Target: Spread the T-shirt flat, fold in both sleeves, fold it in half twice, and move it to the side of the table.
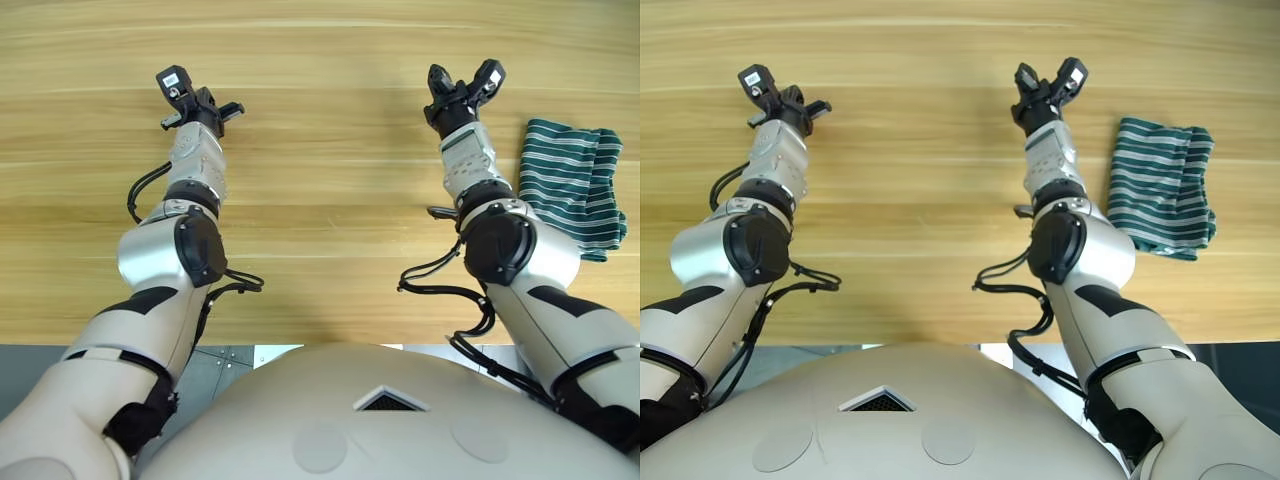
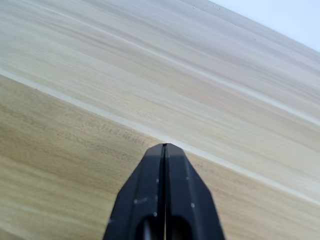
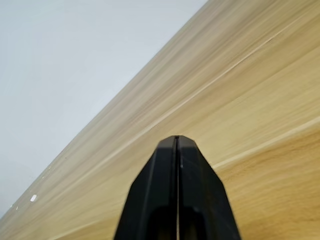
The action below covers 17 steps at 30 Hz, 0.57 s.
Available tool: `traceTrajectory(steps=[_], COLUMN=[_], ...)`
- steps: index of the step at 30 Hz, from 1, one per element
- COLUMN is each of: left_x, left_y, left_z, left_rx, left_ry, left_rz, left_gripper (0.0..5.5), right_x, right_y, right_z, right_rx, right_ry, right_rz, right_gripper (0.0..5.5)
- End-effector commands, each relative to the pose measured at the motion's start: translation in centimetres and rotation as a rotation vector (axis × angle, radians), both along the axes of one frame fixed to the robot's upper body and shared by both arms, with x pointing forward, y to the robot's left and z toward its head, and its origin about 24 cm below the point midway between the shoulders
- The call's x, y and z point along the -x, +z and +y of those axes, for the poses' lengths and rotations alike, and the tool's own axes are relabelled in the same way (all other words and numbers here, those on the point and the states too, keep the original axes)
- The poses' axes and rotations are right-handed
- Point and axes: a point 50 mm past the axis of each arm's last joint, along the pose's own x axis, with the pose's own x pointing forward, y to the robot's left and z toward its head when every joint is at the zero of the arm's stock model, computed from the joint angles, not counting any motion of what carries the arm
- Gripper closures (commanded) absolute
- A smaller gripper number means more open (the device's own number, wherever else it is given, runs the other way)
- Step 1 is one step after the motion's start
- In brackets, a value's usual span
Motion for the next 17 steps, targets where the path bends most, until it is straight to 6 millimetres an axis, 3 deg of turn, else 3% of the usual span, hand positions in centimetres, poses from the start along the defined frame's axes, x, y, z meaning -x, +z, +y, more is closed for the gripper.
traceTrajectory(steps=[1, 17], left_x=[0.03, 0.28], left_y=[0.04, -0.24], left_z=[0.47, 0.74], left_rx=[-0.001, 0.014], left_ry=[0.012, 0.014], left_rz=[0.010, 0.016], left_gripper=[5.50, 5.50], right_x=[-0.49, -0.40], right_y=[0.62, 0.46], right_z=[0.80, 1.14], right_rx=[-0.007, -0.013], right_ry=[0.022, 0.028], right_rz=[-0.009, -0.004], right_gripper=[5.47, 5.47])
